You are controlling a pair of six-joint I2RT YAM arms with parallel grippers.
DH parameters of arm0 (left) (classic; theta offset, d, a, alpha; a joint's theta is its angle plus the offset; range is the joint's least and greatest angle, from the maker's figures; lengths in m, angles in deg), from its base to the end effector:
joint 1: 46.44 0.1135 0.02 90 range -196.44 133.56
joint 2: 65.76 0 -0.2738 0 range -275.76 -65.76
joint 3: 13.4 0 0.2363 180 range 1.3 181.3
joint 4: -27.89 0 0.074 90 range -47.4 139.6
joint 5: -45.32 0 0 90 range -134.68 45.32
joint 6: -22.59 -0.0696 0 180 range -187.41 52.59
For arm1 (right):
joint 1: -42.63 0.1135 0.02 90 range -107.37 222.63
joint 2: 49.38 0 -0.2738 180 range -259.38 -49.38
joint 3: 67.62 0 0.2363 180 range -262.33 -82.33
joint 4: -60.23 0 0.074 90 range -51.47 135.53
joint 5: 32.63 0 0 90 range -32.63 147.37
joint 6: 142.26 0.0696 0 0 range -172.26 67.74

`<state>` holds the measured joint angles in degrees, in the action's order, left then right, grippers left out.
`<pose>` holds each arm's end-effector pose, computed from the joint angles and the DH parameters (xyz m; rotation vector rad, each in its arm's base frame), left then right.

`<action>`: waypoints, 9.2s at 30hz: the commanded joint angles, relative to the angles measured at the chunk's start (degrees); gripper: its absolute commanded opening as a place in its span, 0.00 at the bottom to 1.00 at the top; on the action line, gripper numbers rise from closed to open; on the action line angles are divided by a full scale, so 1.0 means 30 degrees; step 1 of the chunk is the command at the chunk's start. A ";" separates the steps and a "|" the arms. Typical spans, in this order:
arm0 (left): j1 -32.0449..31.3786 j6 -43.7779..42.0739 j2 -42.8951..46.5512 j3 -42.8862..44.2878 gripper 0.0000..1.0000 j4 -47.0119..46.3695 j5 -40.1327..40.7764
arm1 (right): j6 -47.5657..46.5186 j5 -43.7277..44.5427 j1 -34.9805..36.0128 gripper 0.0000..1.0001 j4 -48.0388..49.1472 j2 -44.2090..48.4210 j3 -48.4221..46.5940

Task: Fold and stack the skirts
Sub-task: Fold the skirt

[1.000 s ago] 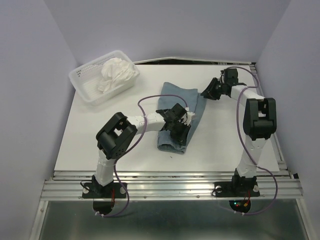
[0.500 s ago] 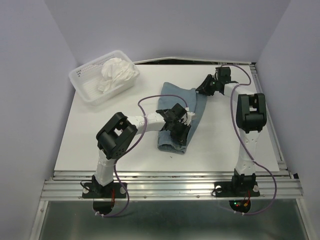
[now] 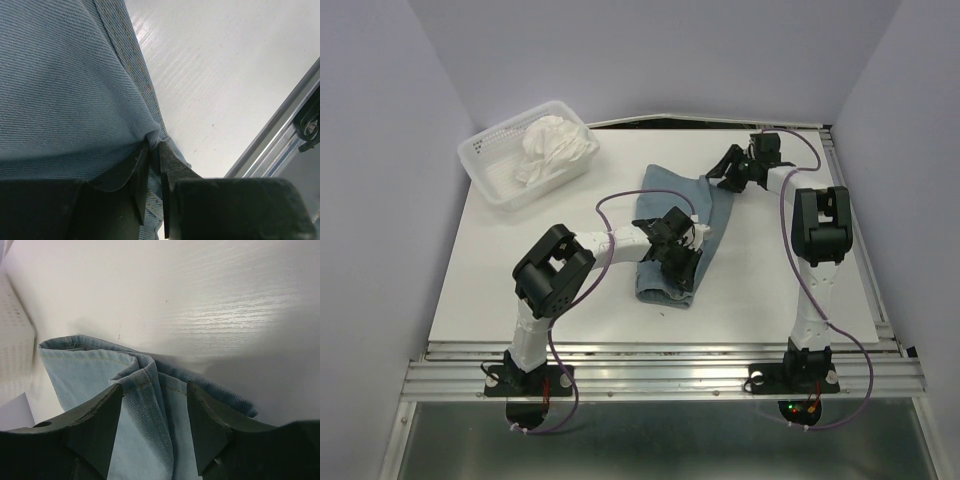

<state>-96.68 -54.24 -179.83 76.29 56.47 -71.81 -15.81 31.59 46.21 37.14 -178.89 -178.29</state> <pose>0.2498 -0.3499 0.1574 1.0472 2.4485 -1.0122 0.5166 0.0627 0.1571 0.4366 2.3311 0.8674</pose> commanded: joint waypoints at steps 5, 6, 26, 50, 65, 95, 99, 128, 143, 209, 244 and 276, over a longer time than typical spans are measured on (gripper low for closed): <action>-0.0363 -0.0142 -0.0769 -0.0618 0.24 0.0622 0.0373 | 0.0976 -0.1483 0.0127 0.65 0.1651 0.0515 -0.0503; -0.0392 -0.0142 -0.0798 -0.0618 0.24 0.0592 0.0373 | 0.1208 -0.1775 0.0127 0.65 0.2058 0.0573 -0.0242; -0.0393 -0.0054 -0.0828 -0.0589 0.24 0.0680 0.0578 | 0.0274 -0.0664 0.0127 0.34 0.1300 -0.0247 -0.0356; -0.0773 0.0884 0.0110 -0.1526 0.28 0.0153 0.2629 | -0.1718 0.3288 -0.0254 0.01 -0.2125 0.4059 0.0228; -0.1008 0.0942 -0.0095 -0.1410 0.25 0.0211 0.2922 | -0.3097 0.5194 -0.1221 0.01 -0.3241 0.3676 0.1604; -0.1242 -0.5230 0.6204 0.2007 0.70 0.2875 0.5967 | -0.5058 0.0509 -0.3414 0.63 -0.5933 0.4584 -0.0738; -0.1213 -0.6994 0.5070 0.4472 0.72 0.1472 0.8074 | -0.5410 -0.0572 -0.4502 0.48 -0.6317 0.6079 0.1480; 0.1073 -0.2485 -0.9557 1.9597 0.60 -0.2188 0.6203 | -0.2539 -0.3917 -0.4678 0.21 0.0656 0.3971 0.9018; -0.0070 -0.3306 -1.0963 1.9362 0.58 -0.3040 1.1212 | -0.2100 -0.3097 -0.4502 0.18 0.1622 0.5407 1.1656; -0.0510 -0.3131 -0.7918 1.7458 0.00 -0.3512 0.6882 | -0.1632 -0.0900 -0.4502 0.08 0.1387 0.4909 1.0483; -0.0188 -0.1490 -1.1024 1.8308 0.03 -0.3861 0.4124 | -0.3475 0.1822 -0.4502 0.15 -0.0951 0.6930 0.9432; 0.2537 -1.5934 0.6528 -0.2785 0.53 0.1448 0.0782 | -0.6933 0.0565 -0.3183 0.49 -0.3768 0.5174 0.5065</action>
<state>-87.37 -97.54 -162.01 69.47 64.71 -68.88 -34.76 32.16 36.35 25.34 -162.65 -160.26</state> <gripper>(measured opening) 0.540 0.500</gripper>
